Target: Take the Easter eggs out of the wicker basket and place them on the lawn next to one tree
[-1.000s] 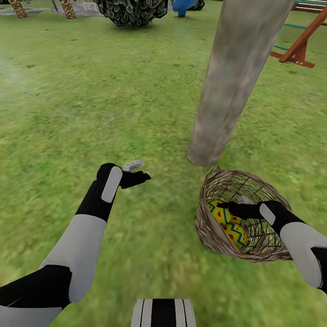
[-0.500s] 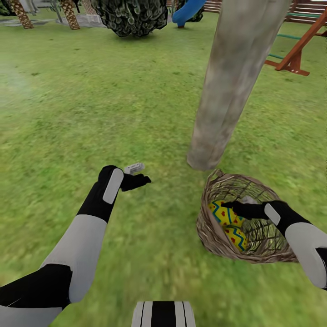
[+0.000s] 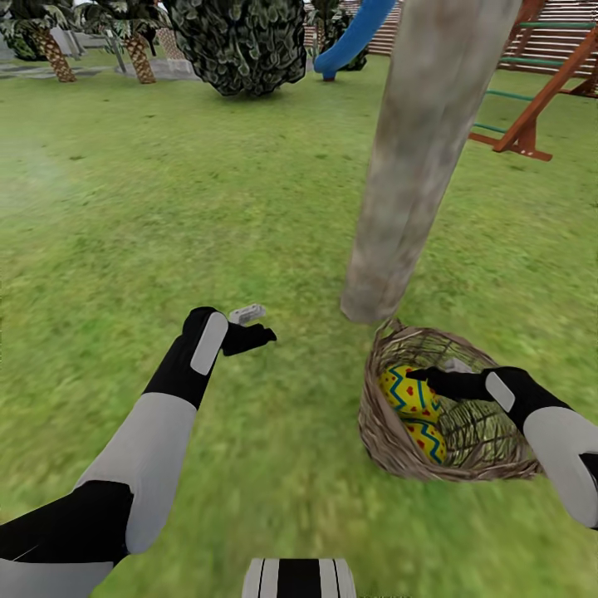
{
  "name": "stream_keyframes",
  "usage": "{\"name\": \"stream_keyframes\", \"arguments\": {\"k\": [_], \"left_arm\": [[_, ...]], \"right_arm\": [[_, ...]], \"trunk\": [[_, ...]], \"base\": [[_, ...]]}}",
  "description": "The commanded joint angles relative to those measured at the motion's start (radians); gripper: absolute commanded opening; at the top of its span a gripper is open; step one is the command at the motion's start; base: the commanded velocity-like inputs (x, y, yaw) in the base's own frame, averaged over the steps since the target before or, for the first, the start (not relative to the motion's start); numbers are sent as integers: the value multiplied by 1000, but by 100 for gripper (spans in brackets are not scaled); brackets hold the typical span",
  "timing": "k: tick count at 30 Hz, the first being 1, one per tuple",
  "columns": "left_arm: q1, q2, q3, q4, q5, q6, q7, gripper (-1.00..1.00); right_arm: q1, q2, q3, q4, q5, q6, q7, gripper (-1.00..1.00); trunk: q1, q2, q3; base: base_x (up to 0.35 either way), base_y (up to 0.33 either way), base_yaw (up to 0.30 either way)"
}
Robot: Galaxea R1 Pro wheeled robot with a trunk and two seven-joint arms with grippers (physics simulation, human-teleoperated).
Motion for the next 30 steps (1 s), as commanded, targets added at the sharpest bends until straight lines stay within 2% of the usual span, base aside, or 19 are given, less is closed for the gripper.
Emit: {"name": "stream_keyframes", "arguments": {"k": [1,10,18,21,30], "left_arm": [[0,0,0,0,10,3,10,100],[0,1,0,30,9,1,10,100],[0,1,0,33,9,1,10,100],[0,1,0,33,9,1,10,100],[0,-2,0,40,10,1,10,100]], "right_arm": [[0,-3,-6,-1,1,7,1,-100],[0,-7,-5,-1,6,7,1,-100],[0,-7,-4,-1,10,7,-8,-100],[0,-7,-2,-1,12,10,-31,-100],[0,-7,-1,-11,17,61,-55,-100]], "trunk": [[-1,0,3],[-5,2,38],[-5,2,38],[-5,2,38],[-5,2,38]], "base": [[-116,0,0],[-13,0,0],[0,0,0],[0,0,0],[0,0,0]]}}
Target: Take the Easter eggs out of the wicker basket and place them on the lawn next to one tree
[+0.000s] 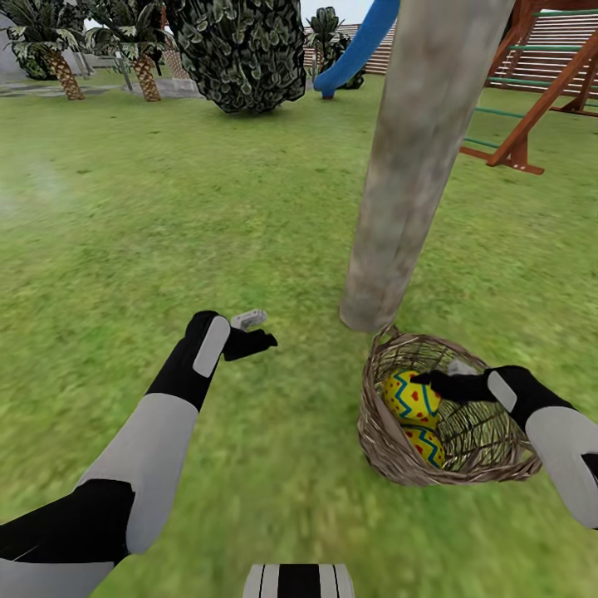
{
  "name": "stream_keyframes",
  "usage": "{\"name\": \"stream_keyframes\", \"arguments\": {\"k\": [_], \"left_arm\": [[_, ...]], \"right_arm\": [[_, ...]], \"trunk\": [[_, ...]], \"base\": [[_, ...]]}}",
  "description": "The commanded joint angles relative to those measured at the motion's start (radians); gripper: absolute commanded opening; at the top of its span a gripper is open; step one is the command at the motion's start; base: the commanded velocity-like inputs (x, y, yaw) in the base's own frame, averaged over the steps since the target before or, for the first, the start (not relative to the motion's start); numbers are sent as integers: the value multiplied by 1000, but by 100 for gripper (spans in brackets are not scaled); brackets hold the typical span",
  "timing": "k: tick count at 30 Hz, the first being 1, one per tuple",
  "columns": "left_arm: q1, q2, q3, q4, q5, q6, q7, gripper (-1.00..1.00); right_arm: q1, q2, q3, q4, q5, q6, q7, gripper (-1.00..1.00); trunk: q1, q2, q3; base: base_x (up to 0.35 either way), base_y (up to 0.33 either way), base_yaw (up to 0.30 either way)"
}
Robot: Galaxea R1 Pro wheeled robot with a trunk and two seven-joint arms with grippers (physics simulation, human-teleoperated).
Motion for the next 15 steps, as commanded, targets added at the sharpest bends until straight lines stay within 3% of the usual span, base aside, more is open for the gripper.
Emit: {"name": "stream_keyframes", "arguments": {"k": [1,4,11,15], "left_arm": [[0,0,0,1,10,2,10,100],[0,1,0,8,10,2,10,100],[0,1,0,29,9,2,10,100],[0,1,0,31,8,2,10,100]], "right_arm": [[0,0,-6,-10,5,10,-6,-100],[0,0,-7,-37,29,36,-22,-100],[0,0,-7,-40,32,40,-23,-100],[0,0,-7,-40,32,40,-24,-100]], "trunk": [[0,0,-1],[-2,0,11],[-5,2,38],[-6,3,53]], "base": [[0,0,0],[0,0,0],[-2,0,0],[-249,0,0]]}}
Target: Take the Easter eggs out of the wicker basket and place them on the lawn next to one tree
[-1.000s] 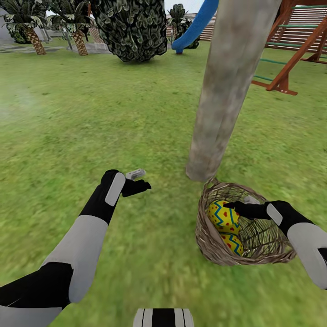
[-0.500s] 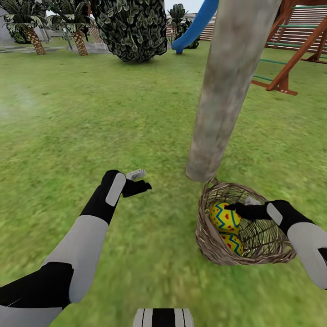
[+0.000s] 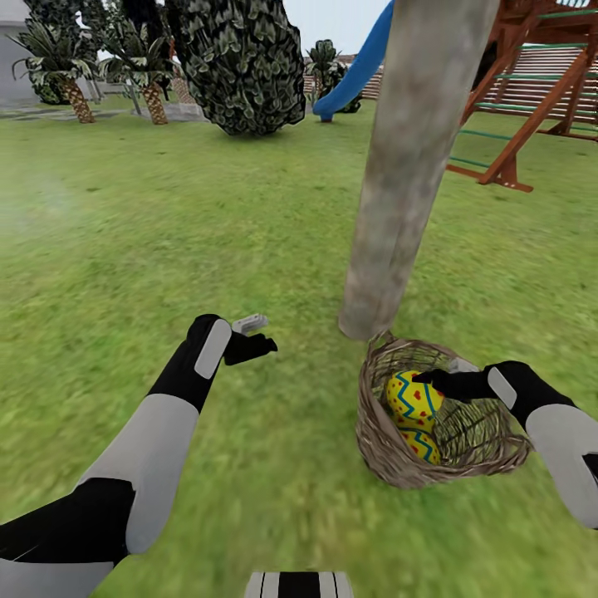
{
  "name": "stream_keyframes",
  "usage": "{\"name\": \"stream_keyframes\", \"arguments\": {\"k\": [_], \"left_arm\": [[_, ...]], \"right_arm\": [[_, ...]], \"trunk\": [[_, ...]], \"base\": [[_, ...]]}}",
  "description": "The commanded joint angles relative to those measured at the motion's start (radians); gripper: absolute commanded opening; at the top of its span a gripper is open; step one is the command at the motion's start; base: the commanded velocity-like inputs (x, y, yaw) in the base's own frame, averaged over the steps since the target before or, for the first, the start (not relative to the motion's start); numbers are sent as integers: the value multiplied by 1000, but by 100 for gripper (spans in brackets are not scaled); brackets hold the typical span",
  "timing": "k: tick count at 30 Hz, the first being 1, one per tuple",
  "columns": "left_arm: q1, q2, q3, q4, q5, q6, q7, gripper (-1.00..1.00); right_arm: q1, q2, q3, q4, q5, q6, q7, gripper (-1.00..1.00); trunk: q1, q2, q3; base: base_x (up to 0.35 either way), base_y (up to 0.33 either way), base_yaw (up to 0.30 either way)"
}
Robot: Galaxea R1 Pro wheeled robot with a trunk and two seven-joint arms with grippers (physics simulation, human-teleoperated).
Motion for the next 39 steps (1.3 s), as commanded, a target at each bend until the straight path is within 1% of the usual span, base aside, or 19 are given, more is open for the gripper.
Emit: {"name": "stream_keyframes", "arguments": {"k": [1,4,10,13,18,21,24,27,30,33,35,36,37,38,39], "left_arm": [[0,0,0,-1,10,3,10,100],[-1,0,0,-1,10,3,10,100],[0,1,0,9,10,2,10,100],[0,1,0,21,10,1,10,100],[0,1,0,27,11,1,8,100],[0,1,0,49,10,0,7,100],[0,1,0,76,10,-2,6,100],[0,1,0,86,10,-10,5,100],[-1,3,0,119,10,-33,4,100],[0,4,0,146,10,-59,3,100],[0,6,0,151,10,-64,2,100],[0,7,0,152,8,-65,4,100],[0,9,0,153,9,-66,5,100],[0,11,0,154,10,-78,4,100],[0,12,0,154,12,-92,4,100]], "right_arm": [[0,0,-6,-1,0,7,0,-100],[0,1,-6,-1,0,6,-1,-100],[0,-1,-6,-3,1,7,-1,-100],[0,-6,-6,-22,1,9,-1,-100],[0,-9,-6,-36,1,20,-1,-100],[0,-10,-6,-40,1,20,0,-100],[0,-22,-6,-62,1,23,0,-100],[0,-25,-7,-71,-2,28,5,-100],[2,-26,-7,-107,-4,30,6,-100],[5,-26,-7,-121,-4,32,12,-100],[6,-24,-7,-148,-4,29,51,-100],[7,-22,-8,-175,-4,25,78,-100],[7,-22,-8,-205,-5,25,88,-100],[7,-22,-8,-266,-7,28,95,-100],[8,-20,-8,-306,-8,29,98,-100]], "trunk": [[-1,0,3],[-2,1,15],[-5,2,38],[-7,3,50],[-9,4,69],[-10,5,81],[-11,5,92],[-13,6,104],[-14,7,115],[-16,7,127],[-16,8,135],[-17,8,139],[-17,8,142],[-18,9,146],[-18,9,150]], "base": [[-325,0,0],[-183,-14,0],[-19,-2,0],[-19,0,0],[-259,0,0],[-64,0,0],[-230,0,0],[-189,0,0],[-43,0,0],[-194,0,0],[-66,0,0],[-15,0,0],[-7,0,0],[-3,0,0],[-2,0,0]]}}
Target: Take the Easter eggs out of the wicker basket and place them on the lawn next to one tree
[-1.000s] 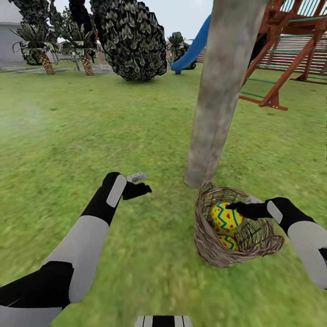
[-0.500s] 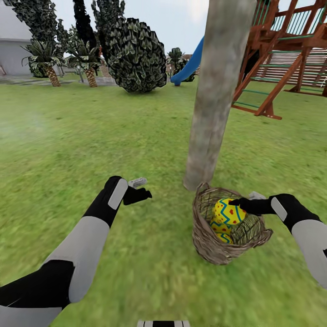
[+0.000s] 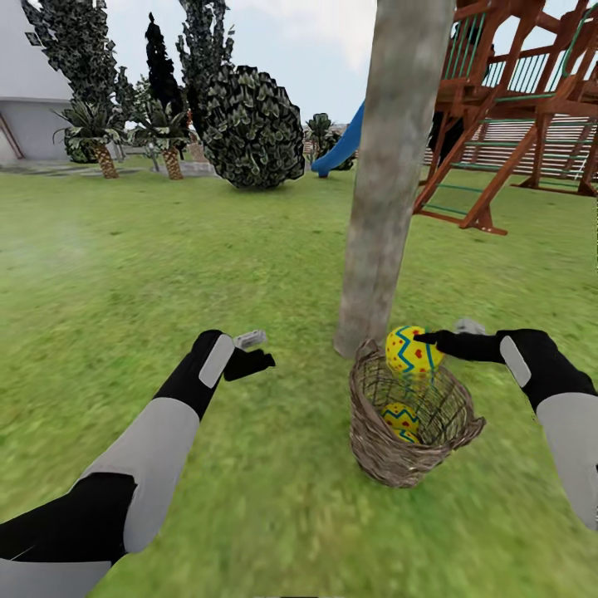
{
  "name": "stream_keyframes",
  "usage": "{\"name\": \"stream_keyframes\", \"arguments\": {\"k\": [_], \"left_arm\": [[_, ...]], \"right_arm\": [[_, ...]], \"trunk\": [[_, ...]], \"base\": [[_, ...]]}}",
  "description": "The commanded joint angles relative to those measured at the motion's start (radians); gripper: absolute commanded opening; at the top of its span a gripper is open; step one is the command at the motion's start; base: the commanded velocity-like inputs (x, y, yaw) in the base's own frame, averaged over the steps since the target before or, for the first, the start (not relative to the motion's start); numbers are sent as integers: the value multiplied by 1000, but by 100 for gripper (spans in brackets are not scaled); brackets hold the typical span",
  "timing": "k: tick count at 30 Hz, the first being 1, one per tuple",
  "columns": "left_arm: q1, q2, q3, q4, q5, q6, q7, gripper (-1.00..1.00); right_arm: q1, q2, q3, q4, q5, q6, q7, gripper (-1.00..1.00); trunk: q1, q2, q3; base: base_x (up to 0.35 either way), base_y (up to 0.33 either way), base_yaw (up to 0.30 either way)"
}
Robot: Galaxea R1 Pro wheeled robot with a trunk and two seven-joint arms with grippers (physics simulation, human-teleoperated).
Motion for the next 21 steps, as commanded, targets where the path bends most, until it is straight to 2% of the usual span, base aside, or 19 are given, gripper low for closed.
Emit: {"name": "stream_keyframes", "arguments": {"k": [1,2,4,6,7,8,10,11,13,15,18,20,21], "left_arm": [[0,0,0,2,11,-8,10,100],[0,0,0,8,12,-12,10,100],[0,0,0,43,10,-27,10,100],[0,1,0,56,12,-66,10,100],[-1,2,1,70,12,-78,8,100],[0,9,2,76,12,-82,7,100],[-1,31,2,80,13,-87,6,100],[-1,39,3,81,13,-87,5,100],[0,78,3,82,14,-86,4,100],[0,84,3,82,14,-87,4,100],[0,86,3,83,15,-88,3,100],[0,86,3,83,16,-88,3,100],[0,86,3,84,16,-88,3,100]], "right_arm": [[0,2,-2,-49,3,7,2,-100],[1,5,-2,-89,2,9,2,-100],[2,30,-5,-273,5,10,-7,-100],[3,47,-5,-424,5,7,-84,-100],[3,64,-3,-510,0,4,-136,-100],[3,97,-1,-549,2,4,-157,-100],[9,196,19,-580,21,5,-171,-100],[23,210,26,-581,24,4,-169,-100],[114,244,59,-585,29,-1,-173,-100],[133,255,91,-585,31,-3,-176,-100],[159,267,106,-585,33,-20,-178,-100],[189,294,113,-585,45,-49,-183,-100],[194,308,114,-586,65,-55,-198,-100]], "trunk": [[0,0,-1],[0,0,-1],[0,0,-1],[0,0,-1],[0,0,-1],[0,0,-1],[0,0,-1],[0,0,-1],[0,0,-1],[0,0,-1],[0,0,-1],[0,0,-1],[0,0,-1]], "base": [[0,0,0],[0,0,0],[0,0,0],[0,0,0],[0,0,0],[0,0,0],[0,73,0],[0,201,0],[0,279,0],[0,317,0],[0,323,0],[0,325,0],[0,325,0]]}}
